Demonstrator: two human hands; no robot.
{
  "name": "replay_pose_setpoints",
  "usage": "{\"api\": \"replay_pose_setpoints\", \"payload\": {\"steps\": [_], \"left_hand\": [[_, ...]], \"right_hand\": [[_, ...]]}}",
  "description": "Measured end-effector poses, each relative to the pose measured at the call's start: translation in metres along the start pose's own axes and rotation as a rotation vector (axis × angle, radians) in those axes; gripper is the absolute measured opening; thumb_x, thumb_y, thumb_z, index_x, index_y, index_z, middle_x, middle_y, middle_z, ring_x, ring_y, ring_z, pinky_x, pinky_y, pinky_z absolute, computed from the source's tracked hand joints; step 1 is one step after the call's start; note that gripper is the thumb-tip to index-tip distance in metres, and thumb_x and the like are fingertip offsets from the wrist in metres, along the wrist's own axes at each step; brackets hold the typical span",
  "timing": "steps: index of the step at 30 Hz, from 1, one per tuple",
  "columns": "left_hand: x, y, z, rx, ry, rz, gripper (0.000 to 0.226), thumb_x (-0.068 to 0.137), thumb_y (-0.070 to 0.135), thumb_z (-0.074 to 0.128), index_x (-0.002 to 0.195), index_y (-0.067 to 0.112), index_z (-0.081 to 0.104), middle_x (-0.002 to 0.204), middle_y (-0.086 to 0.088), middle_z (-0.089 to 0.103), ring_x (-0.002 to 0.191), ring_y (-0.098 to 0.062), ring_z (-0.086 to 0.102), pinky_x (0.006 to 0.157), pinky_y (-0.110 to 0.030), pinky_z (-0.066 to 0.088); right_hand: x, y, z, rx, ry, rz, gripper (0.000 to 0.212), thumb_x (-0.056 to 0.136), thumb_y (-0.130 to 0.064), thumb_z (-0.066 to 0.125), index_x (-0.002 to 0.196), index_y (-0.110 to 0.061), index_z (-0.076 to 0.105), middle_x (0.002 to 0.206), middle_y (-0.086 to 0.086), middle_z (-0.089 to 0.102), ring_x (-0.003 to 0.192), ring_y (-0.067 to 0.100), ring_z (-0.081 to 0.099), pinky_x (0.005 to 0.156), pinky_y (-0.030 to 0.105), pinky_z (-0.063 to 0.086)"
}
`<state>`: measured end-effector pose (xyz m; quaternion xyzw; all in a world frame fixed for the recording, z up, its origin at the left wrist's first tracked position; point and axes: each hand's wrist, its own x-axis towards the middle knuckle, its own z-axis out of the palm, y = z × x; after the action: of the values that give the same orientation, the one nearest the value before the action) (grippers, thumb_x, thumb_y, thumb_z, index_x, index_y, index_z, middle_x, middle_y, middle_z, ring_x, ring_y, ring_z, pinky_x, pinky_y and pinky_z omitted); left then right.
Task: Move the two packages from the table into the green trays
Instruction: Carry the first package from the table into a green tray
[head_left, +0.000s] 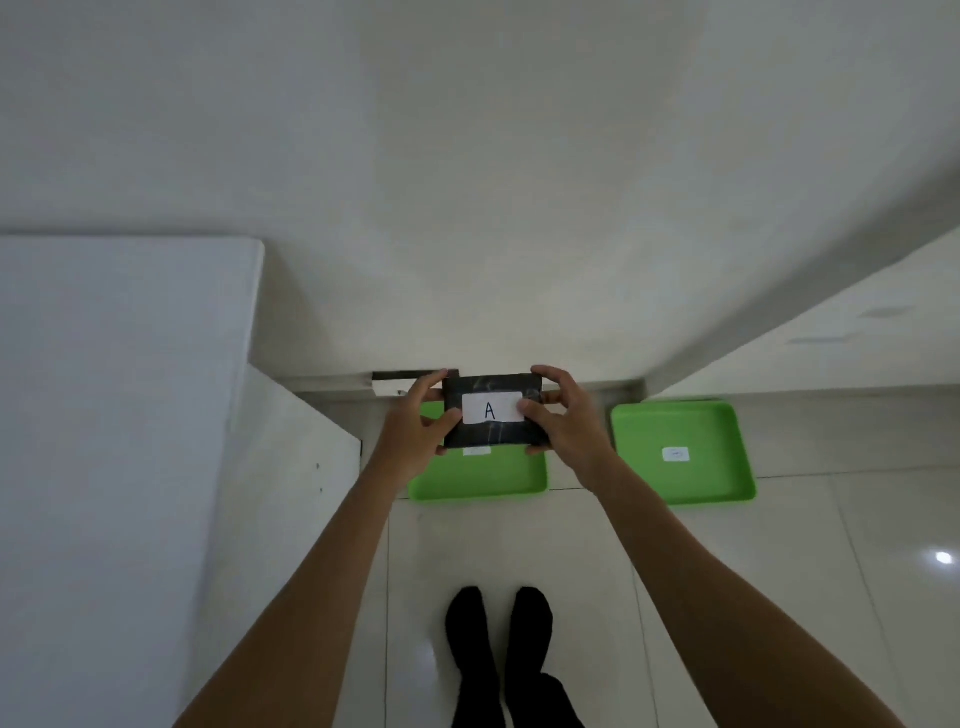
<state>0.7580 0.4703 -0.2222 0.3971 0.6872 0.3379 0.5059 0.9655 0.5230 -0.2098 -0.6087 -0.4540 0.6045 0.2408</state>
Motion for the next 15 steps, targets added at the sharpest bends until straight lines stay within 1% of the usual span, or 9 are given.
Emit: {"api": "replay_pose_setpoints", "payload": {"steps": [5,9,11,13,15], "left_hand": [[0.085,-0.107,0.040,0.033,-0.006,-0.057,0.055,0.093,0.010,0.062,0.142,0.025,0.043,0.130,-0.004,0.055,0.078,-0.013,0.070,0.053,-0.023,0.059],[0.144,-0.207,0.072,0.072,-0.020,-0.103,0.056,0.093,0.011,0.061,0.145,0.024,0.041,0.136,-0.009,0.053,0.079,-0.014,0.070,0.055,-0.023,0.060],[0.171,-0.258,0.089,0.092,-0.025,-0.125,0.058,0.093,0.010,0.061,0.146,0.022,0.040,0.139,-0.010,0.052,0.077,-0.012,0.068,0.053,-0.020,0.059],[0.195,-0.306,0.105,0.107,-0.025,-0.143,0.061,0.093,0.009,0.061,0.148,0.021,0.038,0.141,-0.009,0.052,0.078,-0.011,0.067,0.057,-0.023,0.061],[0.214,-0.347,0.118,0.113,-0.034,-0.159,0.066,0.092,0.011,0.062,0.150,0.022,0.033,0.145,-0.008,0.050,0.080,-0.012,0.068,0.069,-0.034,0.064]], "right_hand": [[0.099,0.102,0.013,-0.044,-0.011,0.031,0.049,0.091,-0.012,0.071,0.136,-0.023,0.054,0.117,0.020,0.056,0.082,0.027,0.074,0.052,0.039,0.063],[0.170,0.203,0.028,-0.055,-0.041,0.090,0.055,0.091,-0.008,0.069,0.140,-0.023,0.050,0.119,0.019,0.055,0.089,0.032,0.074,0.060,0.042,0.065],[0.202,0.256,0.038,-0.064,-0.057,0.117,0.059,0.091,-0.006,0.069,0.142,-0.024,0.047,0.121,0.017,0.054,0.094,0.035,0.072,0.062,0.041,0.065],[0.233,0.306,0.048,-0.082,-0.061,0.128,0.063,0.090,-0.005,0.070,0.145,-0.025,0.045,0.119,0.014,0.054,0.096,0.036,0.071,0.061,0.039,0.065],[0.259,0.351,0.057,-0.101,-0.045,0.138,0.067,0.090,-0.004,0.070,0.146,-0.024,0.042,0.114,0.007,0.054,0.095,0.033,0.070,0.061,0.036,0.065]]}}
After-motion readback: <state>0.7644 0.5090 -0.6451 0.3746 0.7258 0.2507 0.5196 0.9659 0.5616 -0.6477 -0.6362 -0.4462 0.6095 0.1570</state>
